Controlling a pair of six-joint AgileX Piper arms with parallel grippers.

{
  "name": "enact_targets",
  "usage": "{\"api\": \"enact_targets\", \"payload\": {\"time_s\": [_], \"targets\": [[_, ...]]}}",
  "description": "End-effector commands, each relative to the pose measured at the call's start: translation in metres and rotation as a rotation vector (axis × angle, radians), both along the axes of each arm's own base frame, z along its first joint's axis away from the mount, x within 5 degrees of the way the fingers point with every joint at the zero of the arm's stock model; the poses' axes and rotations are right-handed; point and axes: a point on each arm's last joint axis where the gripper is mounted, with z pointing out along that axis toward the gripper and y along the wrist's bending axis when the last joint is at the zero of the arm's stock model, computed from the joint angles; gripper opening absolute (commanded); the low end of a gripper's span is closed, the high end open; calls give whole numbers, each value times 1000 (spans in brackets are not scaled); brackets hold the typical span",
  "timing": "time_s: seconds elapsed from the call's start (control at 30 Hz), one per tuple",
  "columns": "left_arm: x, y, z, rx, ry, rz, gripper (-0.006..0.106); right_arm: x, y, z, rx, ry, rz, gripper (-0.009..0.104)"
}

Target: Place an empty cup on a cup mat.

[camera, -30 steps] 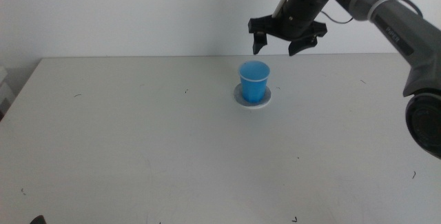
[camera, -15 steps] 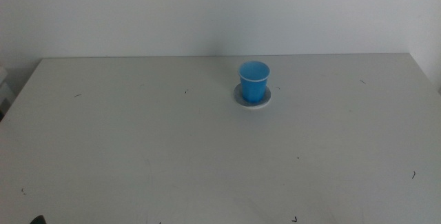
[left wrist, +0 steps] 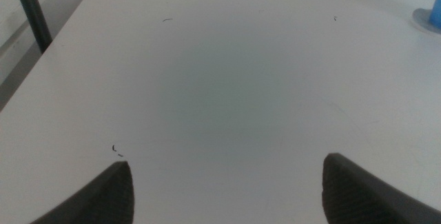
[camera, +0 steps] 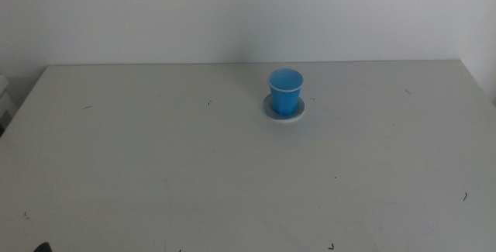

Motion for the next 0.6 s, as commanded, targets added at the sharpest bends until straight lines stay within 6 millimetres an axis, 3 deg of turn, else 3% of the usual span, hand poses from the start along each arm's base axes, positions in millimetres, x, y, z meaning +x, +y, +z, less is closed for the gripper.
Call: {"api": "enact_targets", "payload": {"time_s": [0.0,0.37,0.57], "targets": [[1,0,8,-15,-76,0,105,-23,-11,-1,-24,-106,-33,74],[1,0,8,-15,-76,0,105,-103,-24,-79,-33,-324,-1,74],[1,0,8,-15,-76,0,105,-125,-30,-132,-70,-467,13,74]]}}
